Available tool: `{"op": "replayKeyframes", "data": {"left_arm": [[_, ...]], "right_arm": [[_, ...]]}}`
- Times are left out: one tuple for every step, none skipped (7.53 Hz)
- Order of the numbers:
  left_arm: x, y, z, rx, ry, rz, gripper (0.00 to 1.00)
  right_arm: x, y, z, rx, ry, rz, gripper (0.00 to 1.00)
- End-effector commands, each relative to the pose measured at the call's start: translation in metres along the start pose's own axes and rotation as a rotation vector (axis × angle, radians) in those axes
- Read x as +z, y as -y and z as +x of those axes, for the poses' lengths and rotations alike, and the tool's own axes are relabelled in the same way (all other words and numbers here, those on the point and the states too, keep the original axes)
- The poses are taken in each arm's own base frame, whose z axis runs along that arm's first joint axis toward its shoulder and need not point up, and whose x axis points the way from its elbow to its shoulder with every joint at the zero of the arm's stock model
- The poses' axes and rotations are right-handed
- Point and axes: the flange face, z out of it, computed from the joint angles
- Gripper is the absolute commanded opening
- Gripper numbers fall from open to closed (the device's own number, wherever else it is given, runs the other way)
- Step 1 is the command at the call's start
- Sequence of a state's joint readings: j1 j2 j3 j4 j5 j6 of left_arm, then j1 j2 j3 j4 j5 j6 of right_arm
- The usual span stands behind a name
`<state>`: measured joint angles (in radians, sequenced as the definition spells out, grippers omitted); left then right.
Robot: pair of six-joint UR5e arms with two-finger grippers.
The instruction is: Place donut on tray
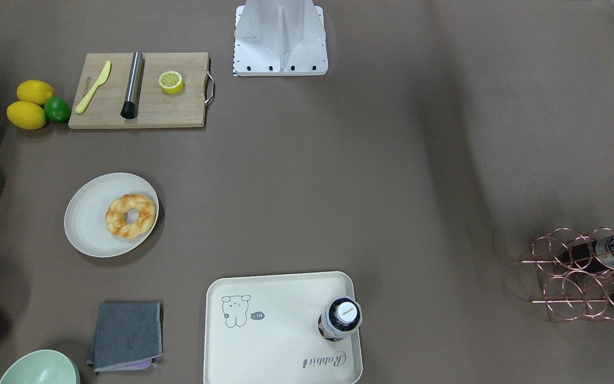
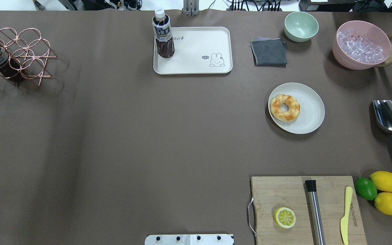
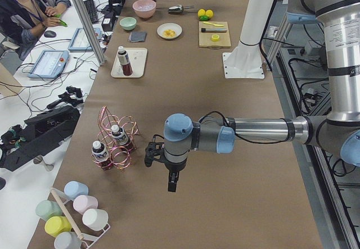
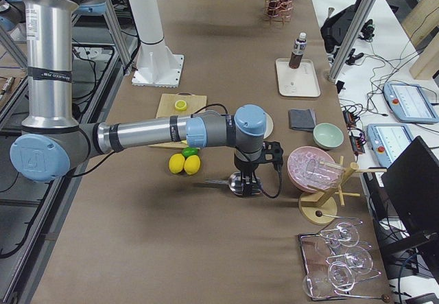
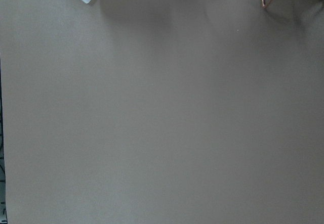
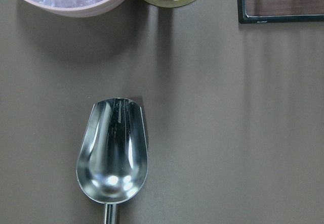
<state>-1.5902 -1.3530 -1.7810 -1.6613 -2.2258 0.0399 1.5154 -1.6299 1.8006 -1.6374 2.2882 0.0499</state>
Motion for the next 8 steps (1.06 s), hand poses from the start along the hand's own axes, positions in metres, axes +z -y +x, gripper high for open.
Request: {"op": "replayKeyframes", "data": {"left_arm": [[0.000,0.000,0.000,0.001,0.000,-0.001,0.98],[0.000,0.000,0.000,0.001,0.000,-0.001,0.98],[0.000,0.001,0.001,0.002,0.000,0.001,0.98],[0.000,0.000,0.000,0.001,0.000,-0.001,0.98],[0.000,0.000,0.000,0.001,0.000,-0.001,0.98],[0.000,0.001,0.001,0.003,0.000,0.001,0.98],[0.000,0.000,0.000,0.002,0.000,0.001,0.98],[0.000,0.000,0.000,0.002,0.000,0.001,0.98]], "right_arm": [[0.003,0.003,-0.004,-0.004,-0.005,-0.005,1.00],[0.005,0.003,-0.005,-0.003,-0.005,-0.009,1.00],[0.006,0.002,-0.004,0.000,-0.006,-0.012,1.00],[0.006,0.002,-0.004,0.000,-0.005,-0.012,1.00],[0.007,0.000,-0.003,0.002,-0.005,-0.015,1.00],[0.007,0.000,-0.003,0.002,-0.005,-0.014,1.00],[0.006,0.001,-0.004,0.000,-0.002,-0.012,1.00],[0.008,0.006,-0.019,-0.031,0.004,-0.015,1.00]]}}
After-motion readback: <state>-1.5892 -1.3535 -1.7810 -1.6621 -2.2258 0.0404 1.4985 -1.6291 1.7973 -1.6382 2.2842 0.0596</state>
